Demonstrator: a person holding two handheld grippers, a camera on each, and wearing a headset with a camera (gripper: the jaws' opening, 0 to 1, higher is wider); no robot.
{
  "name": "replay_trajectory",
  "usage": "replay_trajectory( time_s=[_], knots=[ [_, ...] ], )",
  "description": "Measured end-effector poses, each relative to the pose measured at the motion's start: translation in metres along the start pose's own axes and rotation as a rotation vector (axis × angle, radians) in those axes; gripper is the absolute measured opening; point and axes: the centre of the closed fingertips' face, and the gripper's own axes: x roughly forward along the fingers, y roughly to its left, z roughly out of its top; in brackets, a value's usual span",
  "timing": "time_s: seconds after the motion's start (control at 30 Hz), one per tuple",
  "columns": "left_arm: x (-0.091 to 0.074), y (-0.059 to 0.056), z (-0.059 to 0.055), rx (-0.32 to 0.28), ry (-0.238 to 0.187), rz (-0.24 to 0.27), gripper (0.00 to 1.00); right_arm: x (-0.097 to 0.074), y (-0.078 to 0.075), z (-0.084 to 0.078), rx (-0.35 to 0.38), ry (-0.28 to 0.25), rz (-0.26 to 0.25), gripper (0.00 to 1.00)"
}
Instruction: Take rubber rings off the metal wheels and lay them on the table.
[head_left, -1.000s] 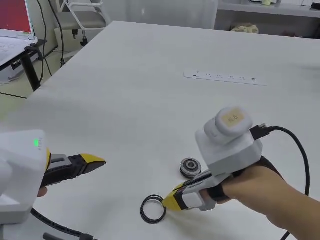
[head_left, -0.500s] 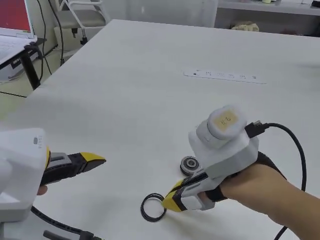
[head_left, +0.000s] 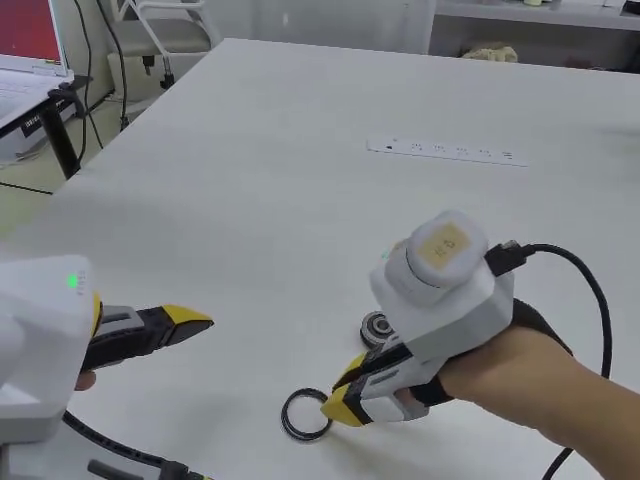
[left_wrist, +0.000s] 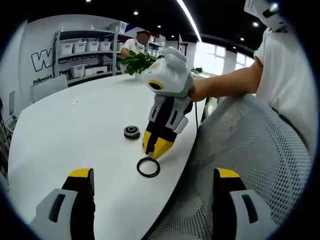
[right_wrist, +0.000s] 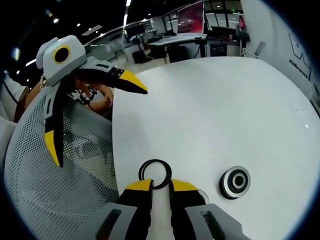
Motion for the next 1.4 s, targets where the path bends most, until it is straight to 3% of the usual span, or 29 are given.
replay_trajectory(
  time_s=[0.43,1.03,1.23,1.27,1.4],
  knots=[
    [0.000,0.000,0.000,0.001,0.002,0.003,0.97,0.003,0.008,-0.003,0.005,0.006,0.033,0.10],
    [0.000,0.000,0.000,0.001,0.001,0.002,0.97,-0.002,0.006,0.002,0.031,-0.023,0.041,0.09],
    [0.000,0.000,0.001,0.014,0.000,-0.003,0.98,-0.012,-0.001,0.011,0.058,-0.083,0.041,0.10],
    [0.000,-0.001,0.002,0.019,0.000,-0.007,0.98,-0.017,0.002,0.020,0.105,-0.138,0.078,0.10],
    [-0.002,-0.003,0.008,0.041,-0.008,-0.017,0.99,-0.031,-0.007,0.033,0.124,-0.220,0.067,0.12]
  ],
)
